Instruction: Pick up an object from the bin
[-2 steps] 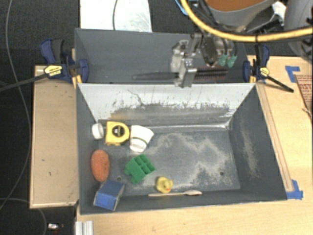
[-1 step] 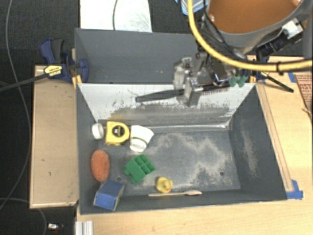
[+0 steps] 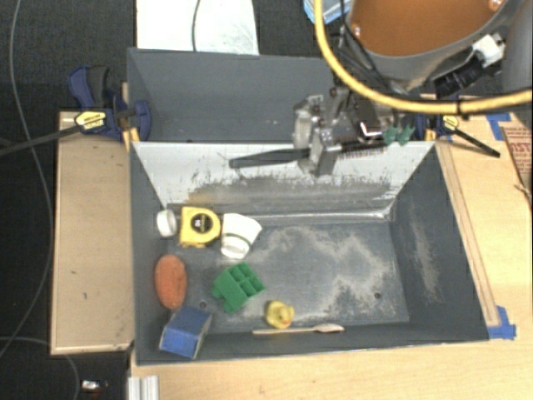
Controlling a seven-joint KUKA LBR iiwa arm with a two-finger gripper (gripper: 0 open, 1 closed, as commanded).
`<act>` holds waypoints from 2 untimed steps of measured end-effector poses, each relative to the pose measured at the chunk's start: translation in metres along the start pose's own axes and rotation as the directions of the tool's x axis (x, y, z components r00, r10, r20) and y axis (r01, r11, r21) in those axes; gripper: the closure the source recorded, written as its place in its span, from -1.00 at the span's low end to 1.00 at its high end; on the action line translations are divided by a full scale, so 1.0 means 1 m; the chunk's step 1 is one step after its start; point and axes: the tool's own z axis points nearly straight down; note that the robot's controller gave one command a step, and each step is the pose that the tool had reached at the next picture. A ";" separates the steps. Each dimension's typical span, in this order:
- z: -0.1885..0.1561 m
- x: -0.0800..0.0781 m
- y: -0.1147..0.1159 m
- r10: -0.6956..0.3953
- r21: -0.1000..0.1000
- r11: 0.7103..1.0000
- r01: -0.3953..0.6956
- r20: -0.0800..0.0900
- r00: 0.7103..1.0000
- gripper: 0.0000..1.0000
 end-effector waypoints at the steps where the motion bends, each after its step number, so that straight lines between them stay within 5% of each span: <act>1: -0.016 -0.002 0.007 -0.173 0.000 0.985 0.173 -0.004 0.985 -1.00; 2: -0.031 -0.020 0.008 -0.083 0.000 0.997 0.083 0.001 0.997 -1.00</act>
Offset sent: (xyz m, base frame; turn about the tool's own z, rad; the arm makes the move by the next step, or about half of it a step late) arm 0.0246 0.0120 0.0365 -0.0296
